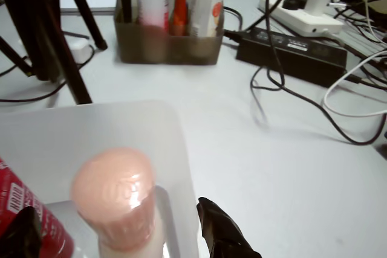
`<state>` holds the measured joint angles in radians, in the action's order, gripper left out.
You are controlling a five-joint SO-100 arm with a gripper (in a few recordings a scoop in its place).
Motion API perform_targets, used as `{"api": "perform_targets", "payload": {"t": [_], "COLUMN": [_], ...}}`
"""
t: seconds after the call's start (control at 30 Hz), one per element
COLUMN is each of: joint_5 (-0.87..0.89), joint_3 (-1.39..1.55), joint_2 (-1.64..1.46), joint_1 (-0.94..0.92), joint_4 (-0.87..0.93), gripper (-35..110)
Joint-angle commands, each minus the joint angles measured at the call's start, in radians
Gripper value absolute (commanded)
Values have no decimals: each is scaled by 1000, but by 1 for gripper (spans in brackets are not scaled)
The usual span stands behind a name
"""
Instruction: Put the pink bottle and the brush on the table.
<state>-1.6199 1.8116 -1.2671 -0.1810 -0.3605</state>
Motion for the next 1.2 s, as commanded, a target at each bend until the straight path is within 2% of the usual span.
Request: {"api": "perform_targets", "payload": {"t": [0.0,1.17], "joint_5": [-17,-40], "joint_3": [-57,-310], "joint_2": [2,288], "joint_1": [-11,-11], "joint_4": [-40,-186], "gripper": [42,37]}}
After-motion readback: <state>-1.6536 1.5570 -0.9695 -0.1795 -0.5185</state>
